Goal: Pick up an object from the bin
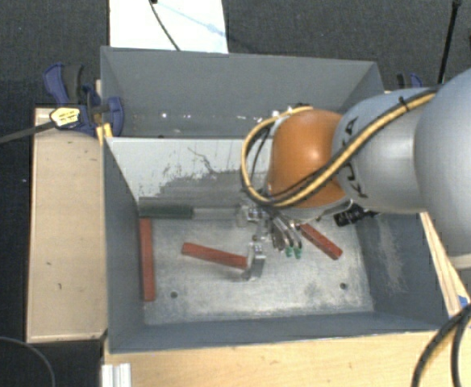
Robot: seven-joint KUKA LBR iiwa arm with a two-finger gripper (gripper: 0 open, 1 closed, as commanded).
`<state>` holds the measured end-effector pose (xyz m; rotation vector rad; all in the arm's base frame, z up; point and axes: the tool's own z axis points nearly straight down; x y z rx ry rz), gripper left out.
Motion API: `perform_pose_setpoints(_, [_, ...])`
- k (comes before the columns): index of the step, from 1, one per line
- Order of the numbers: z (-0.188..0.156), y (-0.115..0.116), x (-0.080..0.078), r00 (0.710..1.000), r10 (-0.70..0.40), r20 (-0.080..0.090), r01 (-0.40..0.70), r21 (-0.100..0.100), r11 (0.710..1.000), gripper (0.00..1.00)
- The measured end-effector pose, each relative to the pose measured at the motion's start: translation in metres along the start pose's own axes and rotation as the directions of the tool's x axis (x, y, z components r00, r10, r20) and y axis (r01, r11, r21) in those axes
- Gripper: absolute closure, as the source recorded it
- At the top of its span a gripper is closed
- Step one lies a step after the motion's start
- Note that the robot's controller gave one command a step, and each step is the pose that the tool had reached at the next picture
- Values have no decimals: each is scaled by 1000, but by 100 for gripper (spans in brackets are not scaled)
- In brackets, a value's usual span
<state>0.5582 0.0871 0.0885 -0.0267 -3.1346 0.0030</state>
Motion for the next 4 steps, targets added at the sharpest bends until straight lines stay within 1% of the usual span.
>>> perform_pose_setpoints(1, [19,19,15,985,173,4,-173,-2,985,0])
perform_pose_setpoints(2, [18,19,14,984,176,5,-176,-4,984,100])
perform_pose_setpoints(3, [17,0,-15,991,-135,13,135,-1,991,100])
perform_pose_setpoints(4, [-143,-27,2,984,-179,17,179,0,984,100])
